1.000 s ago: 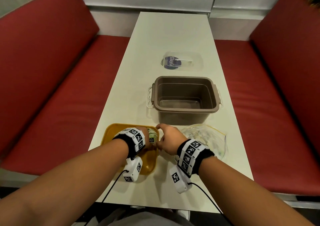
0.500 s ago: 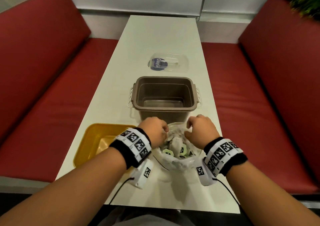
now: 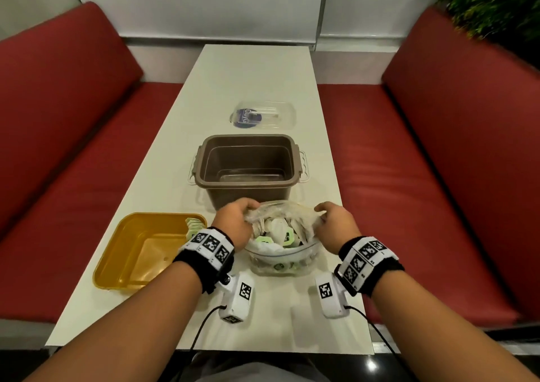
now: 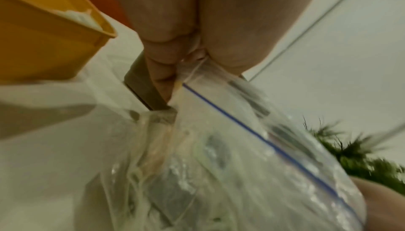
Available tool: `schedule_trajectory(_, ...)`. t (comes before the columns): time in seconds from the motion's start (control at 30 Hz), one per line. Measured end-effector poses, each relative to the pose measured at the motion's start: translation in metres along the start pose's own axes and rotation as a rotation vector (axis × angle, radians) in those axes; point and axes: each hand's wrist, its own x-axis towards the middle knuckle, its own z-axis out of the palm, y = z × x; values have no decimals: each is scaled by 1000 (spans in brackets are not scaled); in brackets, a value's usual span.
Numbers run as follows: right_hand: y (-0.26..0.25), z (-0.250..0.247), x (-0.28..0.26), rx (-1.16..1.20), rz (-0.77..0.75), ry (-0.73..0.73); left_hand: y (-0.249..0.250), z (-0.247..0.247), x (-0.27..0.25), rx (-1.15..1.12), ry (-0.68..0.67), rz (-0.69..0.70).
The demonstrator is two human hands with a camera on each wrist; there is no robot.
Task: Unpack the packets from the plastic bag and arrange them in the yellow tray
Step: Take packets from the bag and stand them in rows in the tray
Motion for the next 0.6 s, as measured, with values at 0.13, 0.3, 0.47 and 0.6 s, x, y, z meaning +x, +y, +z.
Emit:
schedule_trajectory(0.13,3,-11,4,167,-25,47,3,-3,-4,-295,26,-6)
schedule_trajectory(0.3,6,-10,-4,235,57,-150,-4,-3,-3,-99,-106,-74)
schedule_trajectory(0.47,13,2,-21,-251,-39,-241,-6,5,-3,283,-143,-26)
schedule_trajectory(0.6,11,3,-19,-388,-17,-143,3,12,2,317,-101,-45)
